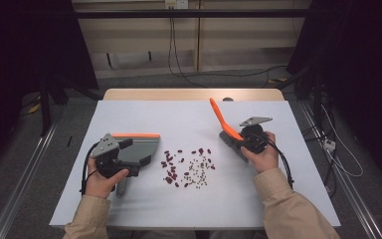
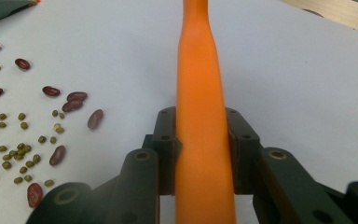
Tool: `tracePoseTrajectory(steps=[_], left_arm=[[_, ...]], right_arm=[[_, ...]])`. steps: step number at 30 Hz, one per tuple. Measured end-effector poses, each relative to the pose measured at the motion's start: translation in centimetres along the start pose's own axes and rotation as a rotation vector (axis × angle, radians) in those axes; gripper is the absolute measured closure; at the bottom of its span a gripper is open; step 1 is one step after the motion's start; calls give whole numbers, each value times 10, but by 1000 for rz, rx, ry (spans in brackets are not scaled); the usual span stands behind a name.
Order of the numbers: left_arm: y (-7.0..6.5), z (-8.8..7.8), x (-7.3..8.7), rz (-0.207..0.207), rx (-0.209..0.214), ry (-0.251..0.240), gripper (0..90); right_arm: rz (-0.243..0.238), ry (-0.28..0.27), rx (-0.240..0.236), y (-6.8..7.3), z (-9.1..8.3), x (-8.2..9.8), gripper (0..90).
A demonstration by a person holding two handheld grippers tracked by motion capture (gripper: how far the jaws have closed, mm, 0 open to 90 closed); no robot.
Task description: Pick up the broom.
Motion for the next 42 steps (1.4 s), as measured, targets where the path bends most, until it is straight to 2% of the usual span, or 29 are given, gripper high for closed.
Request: tracePoseTrajectory(steps=[5,13,22,28,30,35,42], left_arm=[[0,1,1,2,-1,5,53],[0,2,1,3,0,1,53],[0,0,0,2,-1,-7,54],[-1,-1,0,12,2,-7,54],[-1,-1,0,10,-2,-8,54],[-1,-4,0,15,3,-13,54],[0,-7,2,14,-2,-11,54]], right_arm=[[-11,-7,14,8,2,-1,708],[-76,-24,47,32,4,-2,706],[-70,-27,21,43,5,-5,704],[-99,-36,5,59,7,-7,703],[-122,-38,15,64,8,-8,704],[-122,-45,16,71,9,-9,703],[-125,-47,-10,79,9,-10,703]])
Point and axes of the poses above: each handheld gripper's, and its own axes: z roughly forward along the jaws, x roughly out of its underside, y roughly to its left, the point moved 3 cm from there along z, roughly forward along the jaws, and after that the axes turned 6 degrees about x, right-handed, at the moved point
